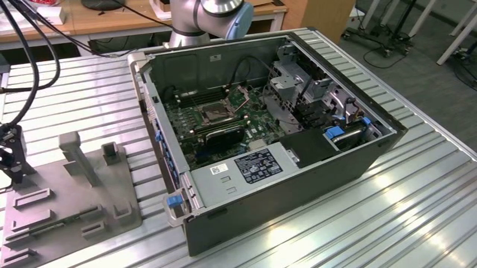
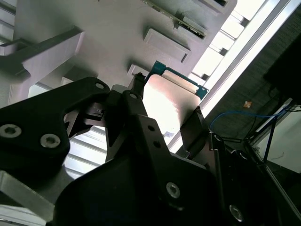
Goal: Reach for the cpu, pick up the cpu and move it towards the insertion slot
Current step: 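Pick up the cpu and move it towards the insertion slot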
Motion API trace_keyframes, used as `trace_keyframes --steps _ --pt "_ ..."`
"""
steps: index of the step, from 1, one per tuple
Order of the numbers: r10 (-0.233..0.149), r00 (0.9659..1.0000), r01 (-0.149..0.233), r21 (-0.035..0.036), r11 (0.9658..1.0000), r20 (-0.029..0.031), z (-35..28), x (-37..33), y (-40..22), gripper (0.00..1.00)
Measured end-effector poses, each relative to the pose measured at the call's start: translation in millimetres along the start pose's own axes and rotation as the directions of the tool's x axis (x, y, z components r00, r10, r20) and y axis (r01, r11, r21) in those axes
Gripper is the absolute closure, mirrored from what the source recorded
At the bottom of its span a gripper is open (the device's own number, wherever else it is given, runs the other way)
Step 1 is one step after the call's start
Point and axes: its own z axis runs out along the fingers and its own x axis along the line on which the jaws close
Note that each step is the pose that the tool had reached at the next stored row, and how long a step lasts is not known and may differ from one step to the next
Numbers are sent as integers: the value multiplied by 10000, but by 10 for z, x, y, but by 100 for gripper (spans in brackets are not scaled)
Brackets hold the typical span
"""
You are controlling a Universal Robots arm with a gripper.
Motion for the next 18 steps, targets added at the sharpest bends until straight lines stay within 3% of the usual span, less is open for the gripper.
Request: trace_keyframes --steps 18 --pt "0 10000 0 -1 10000 0 -83 0 3 45"
